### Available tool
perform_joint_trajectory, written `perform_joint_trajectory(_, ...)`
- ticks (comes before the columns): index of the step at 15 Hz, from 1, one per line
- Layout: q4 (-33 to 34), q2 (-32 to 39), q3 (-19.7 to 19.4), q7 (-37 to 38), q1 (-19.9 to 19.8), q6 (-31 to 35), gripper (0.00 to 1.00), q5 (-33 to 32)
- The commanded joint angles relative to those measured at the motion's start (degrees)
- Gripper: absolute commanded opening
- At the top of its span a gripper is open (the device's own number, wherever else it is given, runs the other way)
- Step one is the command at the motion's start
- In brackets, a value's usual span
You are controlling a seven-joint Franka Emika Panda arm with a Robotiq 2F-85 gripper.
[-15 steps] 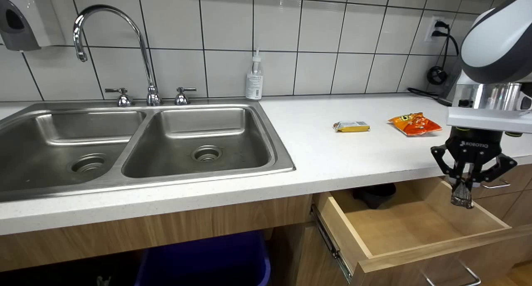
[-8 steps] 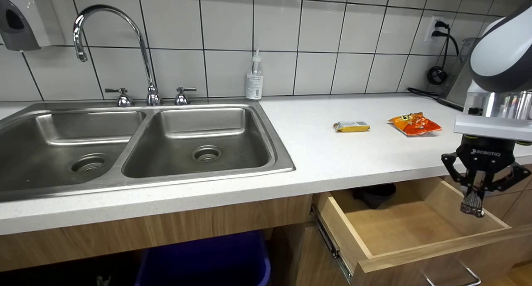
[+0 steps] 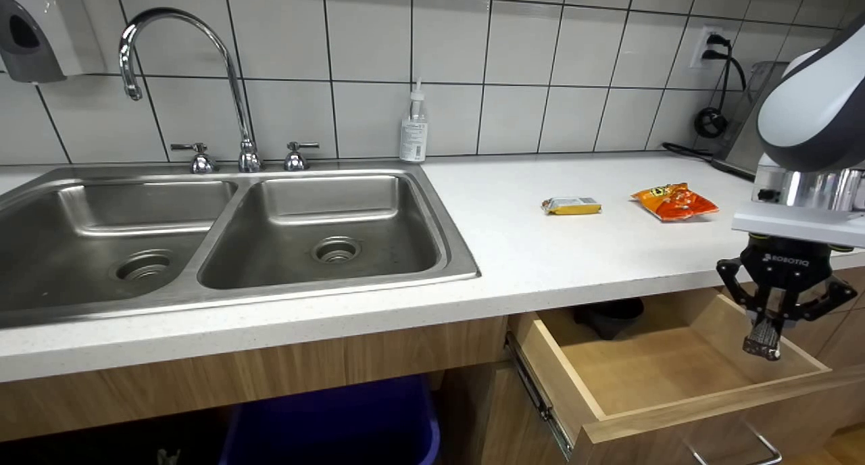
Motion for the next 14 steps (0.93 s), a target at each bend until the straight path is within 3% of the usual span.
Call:
perform_joint_trajectory(1,2.8,3.1,0.2,1.4,-0.3,1.0,0.04,1.1)
perform_joint_trajectory(6,5.3,6.0,-0.5,2.6,1.0,2.5,0.04,0.1)
perform_joint_trajectory(7,5.7,6.4,-0.5,2.7,1.1,2.6,0.11,0.2)
perform_joint_trajectory(8,6.0,6.7,-0.5,2.8,1.3,2.6,0.39,0.3)
perform_joint_trajectory(10,6.0,6.7,-0.5,2.8,1.6,2.6,0.44,0.3)
perform_joint_trajectory(14,4.1,4.0,-0.6,2.6,2.1,2.3,0.73,0.2)
